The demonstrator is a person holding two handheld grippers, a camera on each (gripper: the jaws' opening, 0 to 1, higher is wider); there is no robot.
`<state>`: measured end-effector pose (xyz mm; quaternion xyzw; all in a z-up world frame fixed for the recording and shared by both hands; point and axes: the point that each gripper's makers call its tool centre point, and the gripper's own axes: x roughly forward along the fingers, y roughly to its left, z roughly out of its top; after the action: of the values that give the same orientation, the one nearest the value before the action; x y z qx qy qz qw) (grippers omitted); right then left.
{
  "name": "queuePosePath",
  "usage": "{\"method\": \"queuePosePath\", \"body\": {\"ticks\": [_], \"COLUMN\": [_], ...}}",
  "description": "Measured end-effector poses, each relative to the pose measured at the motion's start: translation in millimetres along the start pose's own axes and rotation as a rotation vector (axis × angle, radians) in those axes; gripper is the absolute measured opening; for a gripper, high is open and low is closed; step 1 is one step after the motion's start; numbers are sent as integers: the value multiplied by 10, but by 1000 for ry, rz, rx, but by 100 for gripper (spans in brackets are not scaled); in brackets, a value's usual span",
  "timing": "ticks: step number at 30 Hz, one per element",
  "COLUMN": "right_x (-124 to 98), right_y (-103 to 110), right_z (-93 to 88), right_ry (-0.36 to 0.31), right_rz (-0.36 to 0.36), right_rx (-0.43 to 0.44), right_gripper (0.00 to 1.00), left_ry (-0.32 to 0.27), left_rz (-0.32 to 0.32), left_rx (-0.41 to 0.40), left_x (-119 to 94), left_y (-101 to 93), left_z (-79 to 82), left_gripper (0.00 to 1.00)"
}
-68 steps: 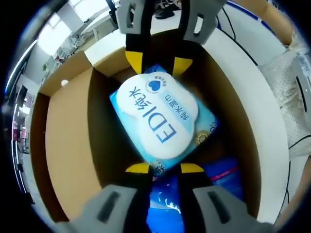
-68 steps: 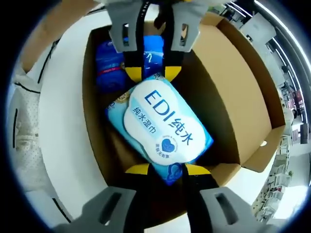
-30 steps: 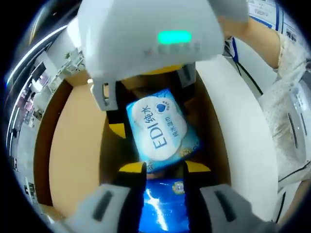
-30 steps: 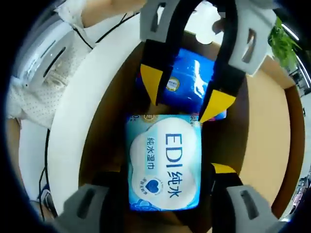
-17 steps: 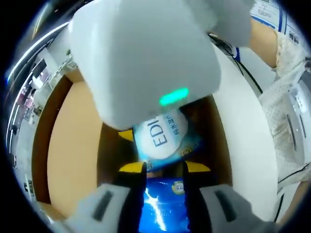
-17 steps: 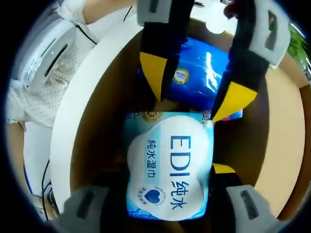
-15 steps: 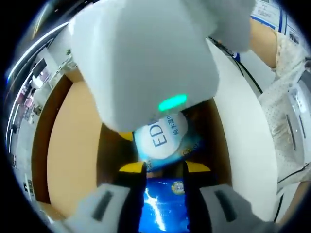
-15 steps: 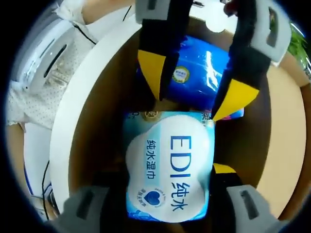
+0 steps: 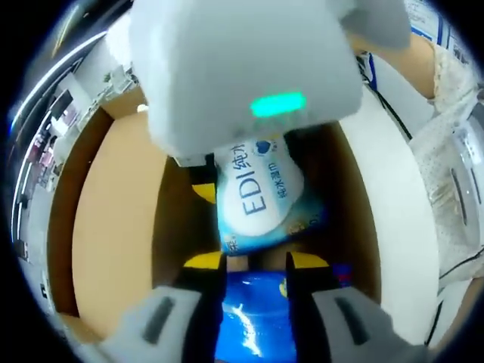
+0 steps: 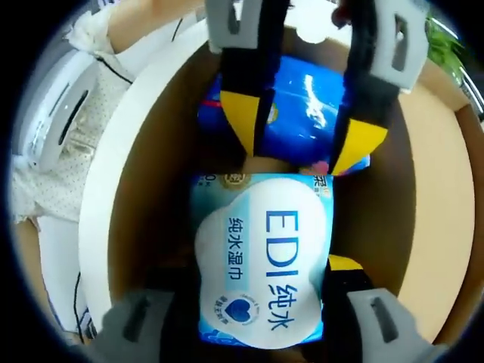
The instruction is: Operate the shoe box by opening the lid, removing the specified soft item, and placing it in the target area until the item is outside and the box remains undamaged.
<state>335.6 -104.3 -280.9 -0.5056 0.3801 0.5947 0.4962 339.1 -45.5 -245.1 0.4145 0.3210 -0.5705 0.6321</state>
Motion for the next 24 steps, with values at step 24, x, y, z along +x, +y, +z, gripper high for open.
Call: {"method": "queuePosePath", "body": {"ticks": [24], "right_x": [141], "right_y": [81], "right_z": [-68], "right_ry": [63], "right_rz": [4], "right_rx": [30], "right_gripper": [72], "left_ry": [-9], "left_rz": [4], "left_rx": [-1], "left_x": [107], "left_y": [119], "left_z": [6], "left_gripper": [32]}}
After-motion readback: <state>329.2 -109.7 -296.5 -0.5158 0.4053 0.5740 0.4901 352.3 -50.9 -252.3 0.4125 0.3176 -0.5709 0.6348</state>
